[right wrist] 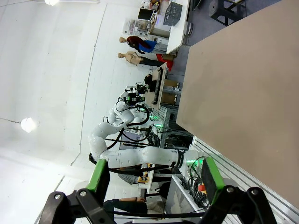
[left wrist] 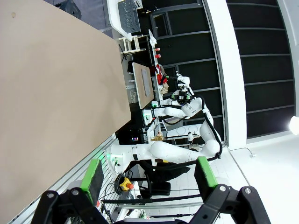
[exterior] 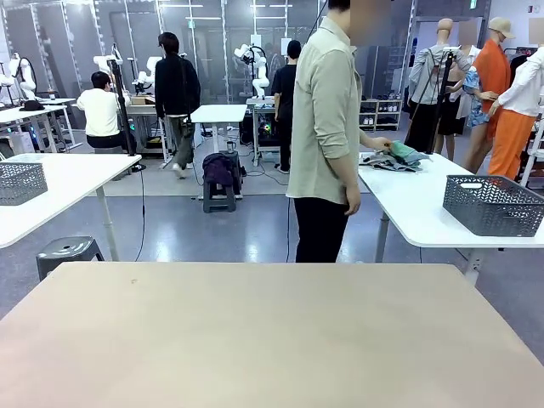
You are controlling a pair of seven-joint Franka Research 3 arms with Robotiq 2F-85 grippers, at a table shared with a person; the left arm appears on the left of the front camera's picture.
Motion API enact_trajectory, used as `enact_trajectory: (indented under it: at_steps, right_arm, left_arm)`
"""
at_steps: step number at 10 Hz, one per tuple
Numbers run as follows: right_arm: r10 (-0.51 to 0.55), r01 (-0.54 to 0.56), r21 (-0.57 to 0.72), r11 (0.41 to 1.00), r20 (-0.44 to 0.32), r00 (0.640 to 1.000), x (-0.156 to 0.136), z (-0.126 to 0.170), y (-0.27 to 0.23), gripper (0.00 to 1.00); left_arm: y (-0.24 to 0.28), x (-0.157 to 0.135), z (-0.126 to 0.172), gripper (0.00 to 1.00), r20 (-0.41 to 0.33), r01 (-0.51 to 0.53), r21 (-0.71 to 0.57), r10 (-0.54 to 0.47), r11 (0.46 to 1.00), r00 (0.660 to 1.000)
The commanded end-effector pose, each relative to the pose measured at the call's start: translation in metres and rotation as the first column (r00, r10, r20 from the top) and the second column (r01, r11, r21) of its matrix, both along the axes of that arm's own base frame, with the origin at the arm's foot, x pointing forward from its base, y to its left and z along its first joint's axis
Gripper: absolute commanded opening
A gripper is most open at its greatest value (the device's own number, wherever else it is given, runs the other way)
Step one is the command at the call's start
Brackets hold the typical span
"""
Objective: Fold the towels and place them in the basket.
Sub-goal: When a person lays out a Towel with hook on the table, fold it in half twice.
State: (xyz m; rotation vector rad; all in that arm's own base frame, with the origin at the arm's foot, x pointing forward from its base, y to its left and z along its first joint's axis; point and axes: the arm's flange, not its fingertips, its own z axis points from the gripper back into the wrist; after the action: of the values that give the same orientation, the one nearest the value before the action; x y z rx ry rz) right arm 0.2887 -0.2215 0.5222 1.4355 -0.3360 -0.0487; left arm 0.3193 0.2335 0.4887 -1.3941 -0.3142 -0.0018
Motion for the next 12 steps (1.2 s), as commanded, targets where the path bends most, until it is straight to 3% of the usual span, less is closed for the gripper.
enact_trajectory:
  at_steps: [1, 12]
  right_arm:
    - [-0.003, 0.003, 0.000, 1.000, 0.003, 1.000, -0.0002, 0.0009, -0.0004, 1.00]
    - [-0.003, 0.003, 0.000, 1.000, 0.003, 1.000, -0.0002, 0.0009, -0.0004, 1.00]
  left_arm:
    - [-0.0007, -0.0008, 0.0017, 1.00, 0.004, 0.000, 0.001, 0.000, 1.000, 1.000]
    - [-0.0007, -0.0008, 0.0017, 1.00, 0.004, 0.000, 0.001, 0.000, 1.000, 1.000]
